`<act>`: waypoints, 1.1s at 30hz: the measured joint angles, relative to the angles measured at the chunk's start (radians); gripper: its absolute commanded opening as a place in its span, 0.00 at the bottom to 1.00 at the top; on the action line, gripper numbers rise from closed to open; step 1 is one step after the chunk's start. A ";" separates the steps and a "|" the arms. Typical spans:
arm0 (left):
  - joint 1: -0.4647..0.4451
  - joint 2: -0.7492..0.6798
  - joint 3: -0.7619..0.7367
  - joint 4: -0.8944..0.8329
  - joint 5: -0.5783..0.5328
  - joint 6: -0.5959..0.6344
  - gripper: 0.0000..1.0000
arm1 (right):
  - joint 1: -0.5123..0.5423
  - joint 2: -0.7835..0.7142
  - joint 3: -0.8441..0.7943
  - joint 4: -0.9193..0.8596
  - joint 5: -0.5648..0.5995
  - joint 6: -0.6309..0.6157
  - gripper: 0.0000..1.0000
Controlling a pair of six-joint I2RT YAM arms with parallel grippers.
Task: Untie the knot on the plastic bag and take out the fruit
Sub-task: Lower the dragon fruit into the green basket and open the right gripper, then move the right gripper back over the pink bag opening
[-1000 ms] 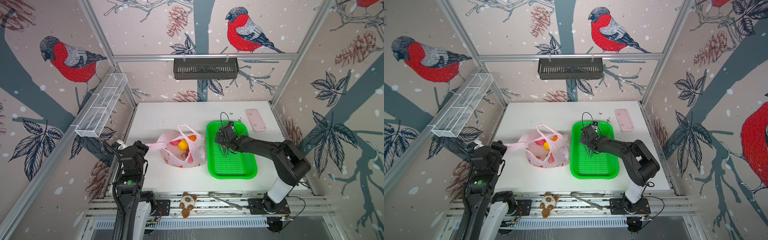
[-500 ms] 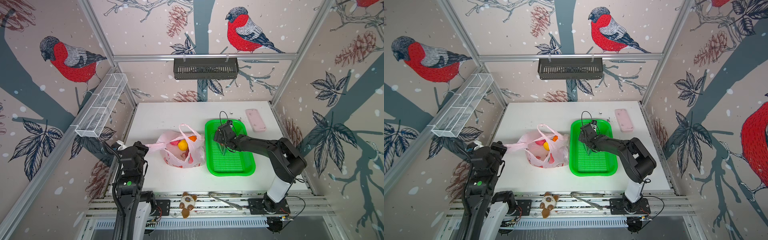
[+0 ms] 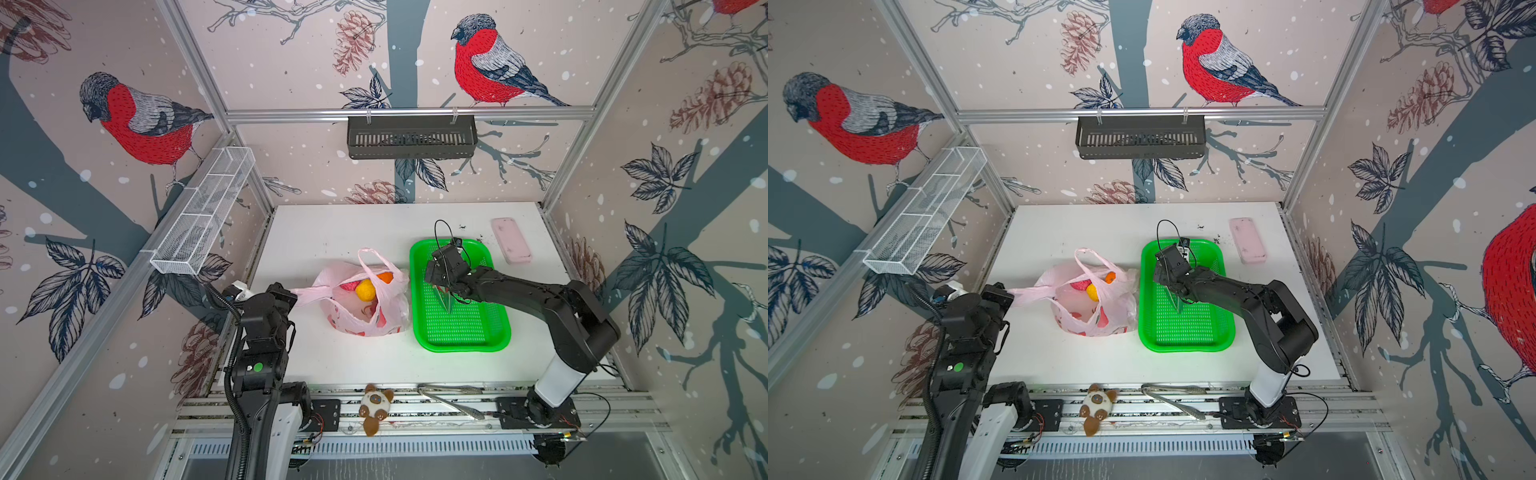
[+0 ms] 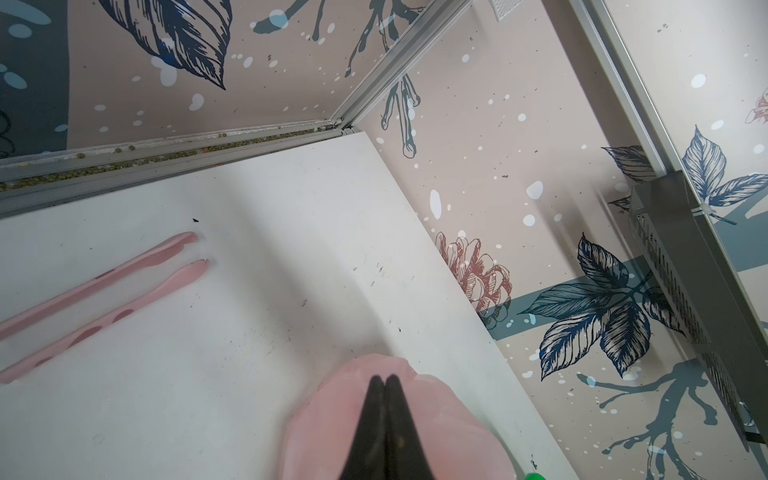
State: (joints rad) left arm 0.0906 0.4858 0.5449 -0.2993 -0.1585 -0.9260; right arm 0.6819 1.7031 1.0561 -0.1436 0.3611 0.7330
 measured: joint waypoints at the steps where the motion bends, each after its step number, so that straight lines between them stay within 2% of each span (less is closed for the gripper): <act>1: 0.000 0.000 0.000 0.000 0.000 0.000 0.00 | 0.010 -0.009 0.008 -0.010 0.017 0.000 1.00; 8: 0.000 -0.001 0.000 0.000 0.002 0.003 0.00 | 0.075 -0.064 0.033 -0.125 0.113 0.018 1.00; 14: 0.000 -0.001 0.000 0.002 0.005 0.008 0.00 | 0.219 -0.160 0.149 -0.227 0.213 0.021 0.96; 19: 0.000 0.001 0.000 0.003 0.018 0.010 0.00 | 0.381 -0.193 0.278 -0.205 0.282 -0.073 0.87; 26: 0.000 0.018 0.000 0.003 0.027 0.018 0.00 | 0.577 -0.162 0.383 -0.076 0.299 -0.245 0.70; 33: 0.000 0.037 0.013 0.004 0.046 0.042 0.00 | 0.670 0.006 0.545 -0.010 0.208 -0.320 0.53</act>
State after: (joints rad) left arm 0.0906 0.5232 0.5579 -0.2955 -0.1127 -0.8837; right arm 1.3521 1.7096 1.6009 -0.1539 0.5690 0.4126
